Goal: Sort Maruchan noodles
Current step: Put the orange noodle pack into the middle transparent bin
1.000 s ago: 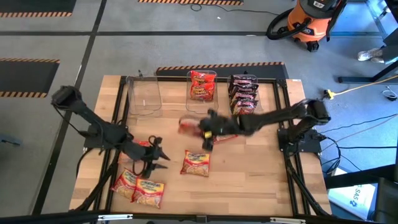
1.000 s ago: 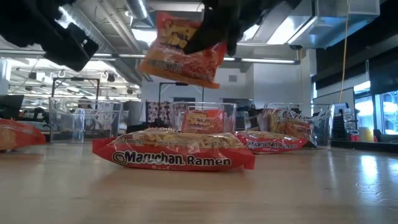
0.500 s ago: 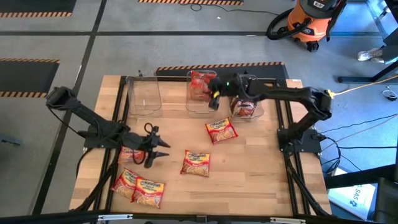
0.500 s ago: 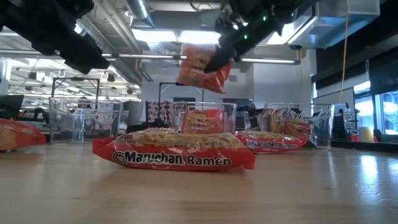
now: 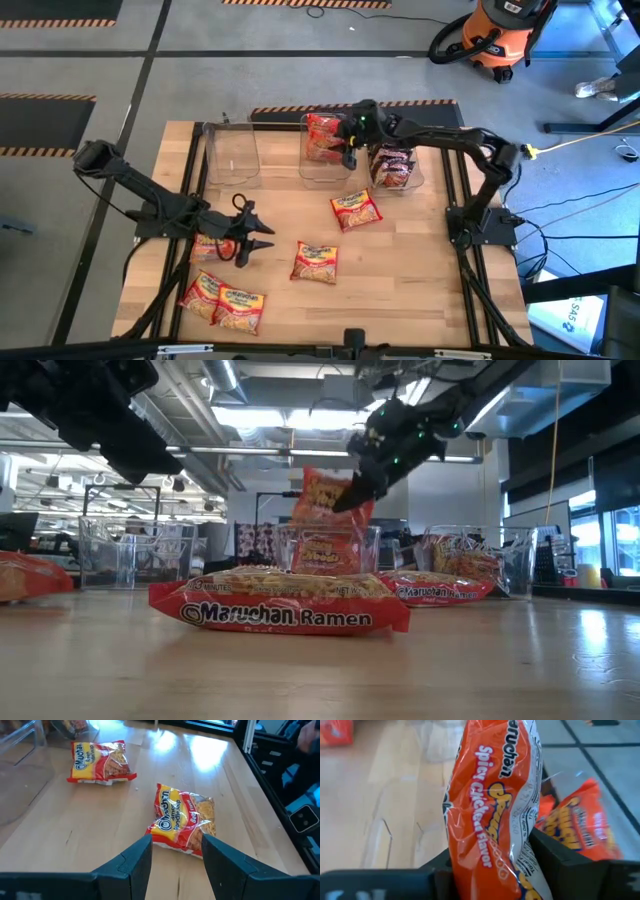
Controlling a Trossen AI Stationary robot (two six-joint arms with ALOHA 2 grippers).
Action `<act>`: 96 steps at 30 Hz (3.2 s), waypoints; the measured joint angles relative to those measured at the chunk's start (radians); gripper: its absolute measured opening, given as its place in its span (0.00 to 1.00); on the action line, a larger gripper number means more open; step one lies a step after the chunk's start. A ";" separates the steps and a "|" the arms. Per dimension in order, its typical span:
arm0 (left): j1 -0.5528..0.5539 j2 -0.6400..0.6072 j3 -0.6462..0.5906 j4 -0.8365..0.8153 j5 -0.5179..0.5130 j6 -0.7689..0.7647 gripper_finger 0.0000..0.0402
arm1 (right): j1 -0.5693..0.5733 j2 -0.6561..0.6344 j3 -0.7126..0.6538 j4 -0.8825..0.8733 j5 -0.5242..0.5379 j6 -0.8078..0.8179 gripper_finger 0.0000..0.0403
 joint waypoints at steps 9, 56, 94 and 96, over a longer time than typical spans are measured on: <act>0.002 0.000 0.000 0.000 -0.013 -0.027 0.41 | 0.002 0.142 0.000 0.014 -0.001 -0.025 0.33; 0.002 0.000 0.000 -0.001 -0.016 -0.019 0.41 | 0.008 0.015 -0.002 -0.015 0.176 0.037 0.55; -0.148 0.384 0.166 0.258 0.009 -0.072 0.41 | 1.064 0.066 -0.248 0.589 0.703 0.732 0.55; -0.157 0.400 0.210 0.190 0.007 -0.076 0.41 | 1.099 0.084 -0.246 0.619 0.747 0.745 0.55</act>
